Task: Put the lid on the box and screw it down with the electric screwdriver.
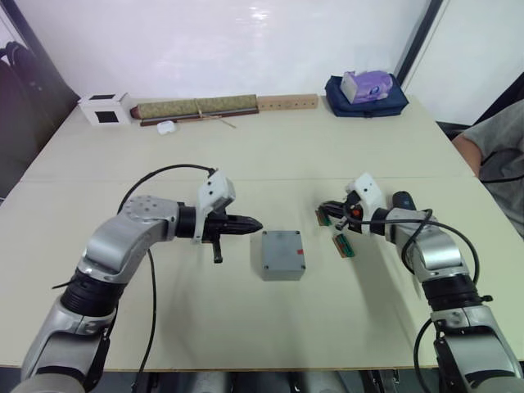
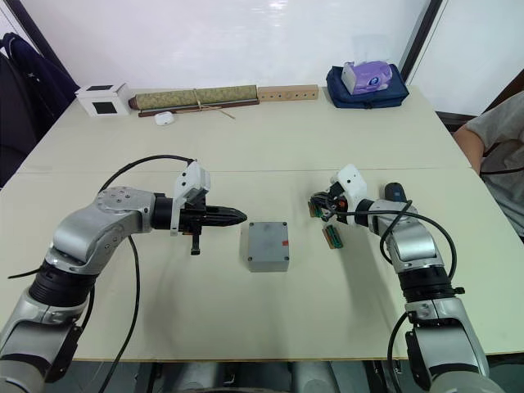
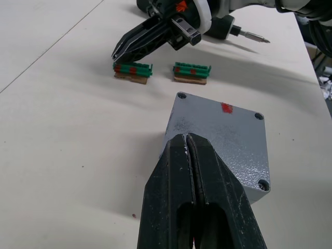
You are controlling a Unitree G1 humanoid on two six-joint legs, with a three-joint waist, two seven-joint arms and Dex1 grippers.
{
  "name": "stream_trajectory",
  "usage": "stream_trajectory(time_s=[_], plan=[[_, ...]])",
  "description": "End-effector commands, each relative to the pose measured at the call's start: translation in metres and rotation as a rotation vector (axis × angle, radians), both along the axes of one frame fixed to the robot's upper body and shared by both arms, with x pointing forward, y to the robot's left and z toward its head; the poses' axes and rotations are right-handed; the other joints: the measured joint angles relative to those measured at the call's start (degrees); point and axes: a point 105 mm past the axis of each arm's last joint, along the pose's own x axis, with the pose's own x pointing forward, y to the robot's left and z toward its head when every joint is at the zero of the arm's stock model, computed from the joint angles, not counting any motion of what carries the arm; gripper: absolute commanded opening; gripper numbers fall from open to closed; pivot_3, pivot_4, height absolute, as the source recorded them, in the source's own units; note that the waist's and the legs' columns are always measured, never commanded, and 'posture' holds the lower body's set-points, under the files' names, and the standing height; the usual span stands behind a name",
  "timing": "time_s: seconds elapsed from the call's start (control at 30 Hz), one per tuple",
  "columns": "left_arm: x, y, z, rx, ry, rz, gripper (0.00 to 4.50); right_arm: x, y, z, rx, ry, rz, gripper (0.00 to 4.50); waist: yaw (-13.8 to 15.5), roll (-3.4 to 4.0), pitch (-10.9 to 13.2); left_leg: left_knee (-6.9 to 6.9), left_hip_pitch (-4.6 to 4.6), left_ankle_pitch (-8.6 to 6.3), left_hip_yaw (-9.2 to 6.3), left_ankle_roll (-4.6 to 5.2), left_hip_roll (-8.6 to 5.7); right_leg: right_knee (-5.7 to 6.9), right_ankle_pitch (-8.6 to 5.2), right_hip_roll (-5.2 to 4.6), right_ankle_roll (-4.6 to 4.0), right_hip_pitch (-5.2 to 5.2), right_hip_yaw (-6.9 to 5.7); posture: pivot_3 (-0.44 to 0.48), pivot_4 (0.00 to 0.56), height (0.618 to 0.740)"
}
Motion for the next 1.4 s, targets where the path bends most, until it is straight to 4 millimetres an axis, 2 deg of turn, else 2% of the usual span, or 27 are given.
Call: stream_trajectory(time_s=[0.03, 0.47, 0.57, 0.63, 0.77, 1.03, 1.4], plan=[[-0.001, -0.001, 0.006, -0.003, -0.039, -0.013, 0.00, 0.001, 0.005, 0.017, 0.021, -0.062, 0.019, 0.04, 0.00, 0.00, 0.00, 0.00, 0.00, 0.00, 0.00, 0.00, 0.00, 0.00, 0.00, 0.00, 0.00, 0.00, 0.00, 0.000, 0.150, 0.740], [-0.002, 0.000, 0.002, -0.002, -0.029, -0.018, 0.00, -0.010, 0.013, 0.038, 0.046, -0.126, 0.099, 0.04, 0.03, 0.00, 0.00, 0.00, 0.00, 0.00, -0.01, 0.00, 0.00, 0.00, 0.00, 0.00, 0.00, 0.00, 0.00, 0.000, 0.150, 0.740], [-0.001, 0.002, 0.003, -0.004, -0.028, -0.015, 0.00, -0.015, 0.014, 0.053, 0.064, -0.161, 0.108, 0.04, 0.04, 0.00, 0.00, 0.00, 0.00, 0.00, -0.01, 0.00, 0.00, 0.00, 0.00, 0.00, 0.00, 0.00, 0.00, 0.000, 0.150, 0.740], [-0.003, 0.004, 0.006, -0.016, -0.020, -0.017, 0.00, -0.023, 0.017, 0.066, 0.085, -0.184, 0.126, 0.04, 0.08, 0.00, 0.00, -0.01, 0.00, 0.00, -0.03, 0.00, 0.00, 0.00, 0.00, 0.00, 0.00, 0.00, 0.00, 0.000, 0.150, 0.740], [-0.012, 0.009, 0.017, -0.039, 0.007, -0.047, 0.00, -0.057, 0.033, 0.085, 0.125, -0.179, 0.214, 0.04, 0.14, 0.01, 0.00, -0.02, -0.02, 0.00, -0.18, 0.00, 0.07, -0.01, 0.00, -0.01, 0.00, -0.01, -0.01, 0.000, 0.150, 0.740], [-0.019, 0.014, 0.011, -0.012, 0.034, -0.057, 0.00, -0.097, 0.061, 0.055, 0.130, -0.067, 0.248, 0.04, 0.14, 0.00, 0.00, -0.02, 0.02, 0.00, -0.21, 0.00, 0.03, -0.01, -0.01, -0.01, -0.01, 0.05, -0.02, 0.000, 0.150, 0.740], [-0.016, 0.010, 0.004, -0.005, 0.033, -0.047, 0.00, -0.089, 0.063, 0.047, 0.105, -0.047, 0.228, 0.04, 0.12, 0.00, 0.00, -0.02, 0.02, 0.00, -0.20, 0.00, 0.02, -0.02, -0.01, 0.02, -0.01, 0.04, -0.03, 0.000, 0.150, 0.740]])
